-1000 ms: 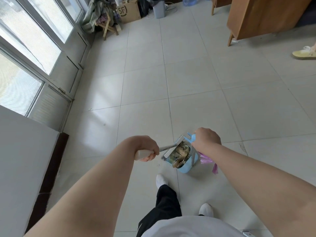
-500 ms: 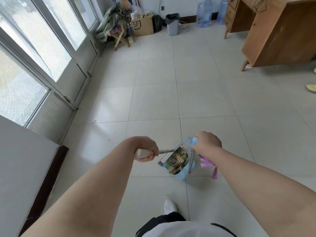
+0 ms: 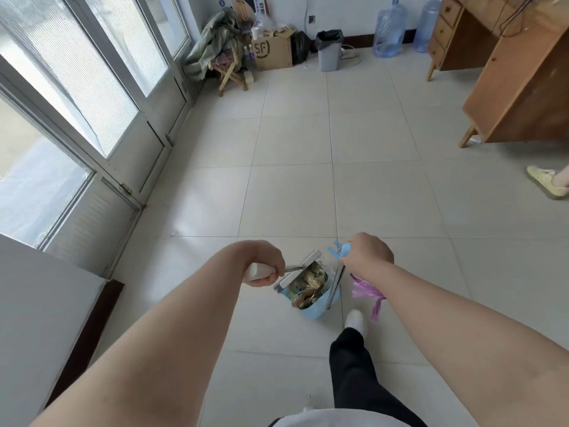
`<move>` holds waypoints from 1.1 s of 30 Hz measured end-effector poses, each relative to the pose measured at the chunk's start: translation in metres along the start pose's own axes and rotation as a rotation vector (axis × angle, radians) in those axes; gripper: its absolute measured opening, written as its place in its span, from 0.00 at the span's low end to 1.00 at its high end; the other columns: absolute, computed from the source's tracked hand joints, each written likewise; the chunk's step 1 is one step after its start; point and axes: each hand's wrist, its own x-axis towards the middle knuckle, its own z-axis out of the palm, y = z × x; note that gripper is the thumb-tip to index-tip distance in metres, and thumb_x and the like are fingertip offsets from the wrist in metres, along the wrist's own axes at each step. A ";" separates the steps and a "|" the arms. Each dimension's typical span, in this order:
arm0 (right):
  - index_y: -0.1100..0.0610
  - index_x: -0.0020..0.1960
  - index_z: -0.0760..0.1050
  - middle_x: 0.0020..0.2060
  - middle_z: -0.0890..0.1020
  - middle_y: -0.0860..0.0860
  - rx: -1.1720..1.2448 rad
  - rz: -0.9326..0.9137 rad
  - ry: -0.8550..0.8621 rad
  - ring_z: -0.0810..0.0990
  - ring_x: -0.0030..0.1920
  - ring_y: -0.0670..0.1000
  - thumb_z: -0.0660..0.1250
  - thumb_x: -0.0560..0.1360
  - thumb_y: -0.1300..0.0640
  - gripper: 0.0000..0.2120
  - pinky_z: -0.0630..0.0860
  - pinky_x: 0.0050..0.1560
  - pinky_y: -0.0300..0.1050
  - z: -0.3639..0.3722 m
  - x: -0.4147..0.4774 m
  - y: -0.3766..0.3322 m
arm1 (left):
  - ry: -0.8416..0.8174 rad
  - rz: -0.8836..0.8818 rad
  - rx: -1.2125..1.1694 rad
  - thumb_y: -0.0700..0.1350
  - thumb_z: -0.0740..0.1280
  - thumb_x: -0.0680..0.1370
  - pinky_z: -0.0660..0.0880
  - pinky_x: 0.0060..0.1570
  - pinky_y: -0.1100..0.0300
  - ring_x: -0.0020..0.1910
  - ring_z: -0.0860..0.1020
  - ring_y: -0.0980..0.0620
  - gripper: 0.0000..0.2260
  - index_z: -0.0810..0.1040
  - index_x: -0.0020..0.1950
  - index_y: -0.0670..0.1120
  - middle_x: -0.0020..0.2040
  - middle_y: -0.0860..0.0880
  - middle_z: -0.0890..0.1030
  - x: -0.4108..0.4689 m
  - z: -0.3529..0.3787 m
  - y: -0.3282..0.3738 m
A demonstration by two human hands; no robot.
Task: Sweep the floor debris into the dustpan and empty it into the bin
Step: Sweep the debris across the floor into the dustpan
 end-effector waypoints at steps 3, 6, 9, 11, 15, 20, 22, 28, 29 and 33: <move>0.57 0.53 0.78 0.43 0.79 0.53 0.014 -0.019 0.001 0.75 0.42 0.56 0.67 0.73 0.60 0.09 0.69 0.38 0.40 -0.018 0.046 -0.006 | 0.016 -0.013 0.011 0.35 0.64 0.77 0.69 0.19 0.69 0.17 0.71 0.55 0.04 0.71 0.42 0.41 0.35 0.45 0.73 0.015 -0.016 0.040; 0.57 0.53 0.78 0.42 0.78 0.52 0.017 -0.035 -0.009 0.76 0.41 0.55 0.67 0.73 0.60 0.09 0.69 0.37 0.40 -0.040 0.091 -0.011 | 0.023 -0.027 0.032 0.36 0.64 0.77 0.69 0.19 0.69 0.18 0.72 0.55 0.02 0.72 0.44 0.41 0.35 0.44 0.74 0.031 -0.034 0.084; 0.57 0.52 0.78 0.41 0.77 0.51 0.027 -0.040 -0.036 0.76 0.41 0.55 0.68 0.72 0.61 0.08 0.69 0.37 0.41 -0.066 0.134 -0.015 | 0.038 -0.037 0.046 0.36 0.64 0.77 0.69 0.19 0.69 0.18 0.72 0.55 0.02 0.72 0.46 0.41 0.34 0.45 0.74 0.043 -0.054 0.128; 0.57 0.49 0.77 0.40 0.77 0.52 0.023 -0.050 -0.037 0.76 0.41 0.55 0.68 0.72 0.61 0.06 0.69 0.36 0.40 -0.084 0.162 -0.020 | 0.034 -0.042 0.039 0.36 0.64 0.77 0.70 0.19 0.69 0.18 0.72 0.56 0.01 0.72 0.47 0.40 0.34 0.45 0.74 0.050 -0.067 0.156; 0.56 0.48 0.77 0.40 0.77 0.52 0.012 -0.062 -0.026 0.76 0.40 0.55 0.68 0.72 0.60 0.05 0.67 0.34 0.39 -0.114 0.212 -0.033 | 0.033 -0.039 0.026 0.37 0.64 0.77 0.70 0.20 0.69 0.18 0.72 0.56 0.01 0.72 0.47 0.40 0.34 0.45 0.74 0.066 -0.091 0.200; 0.56 0.49 0.78 0.40 0.77 0.52 -0.004 -0.050 -0.002 0.75 0.40 0.55 0.68 0.72 0.60 0.06 0.67 0.35 0.40 -0.138 0.273 -0.055 | 0.027 -0.022 0.007 0.37 0.64 0.77 0.69 0.19 0.69 0.18 0.71 0.56 0.01 0.73 0.46 0.41 0.34 0.46 0.73 0.093 -0.130 0.248; 0.56 0.50 0.78 0.40 0.77 0.52 -0.010 -0.038 0.010 0.76 0.40 0.56 0.68 0.72 0.59 0.07 0.67 0.35 0.40 -0.145 0.298 -0.067 | 0.014 -0.011 0.011 0.36 0.63 0.77 0.69 0.19 0.69 0.18 0.71 0.56 0.01 0.72 0.46 0.40 0.33 0.45 0.73 0.106 -0.149 0.265; 0.56 0.50 0.79 0.42 0.79 0.52 -0.008 0.022 0.026 0.76 0.41 0.55 0.69 0.72 0.59 0.07 0.62 0.28 0.37 -0.160 0.379 -0.117 | -0.005 0.031 0.094 0.37 0.64 0.77 0.70 0.19 0.69 0.18 0.72 0.56 0.01 0.73 0.46 0.42 0.32 0.46 0.74 0.158 -0.230 0.317; 0.56 0.48 0.78 0.42 0.79 0.52 -0.011 0.039 0.022 0.76 0.41 0.56 0.68 0.72 0.60 0.06 0.62 0.28 0.37 -0.164 0.391 -0.126 | -0.011 0.031 0.097 0.37 0.64 0.77 0.69 0.19 0.69 0.18 0.72 0.56 0.01 0.73 0.46 0.42 0.32 0.46 0.74 0.165 -0.243 0.325; 0.56 0.47 0.78 0.41 0.79 0.52 0.003 0.086 0.024 0.76 0.41 0.56 0.67 0.70 0.60 0.06 0.64 0.32 0.37 -0.178 0.437 -0.159 | -0.035 0.048 0.114 0.37 0.65 0.77 0.69 0.19 0.69 0.18 0.71 0.56 0.02 0.72 0.46 0.43 0.30 0.47 0.73 0.193 -0.295 0.360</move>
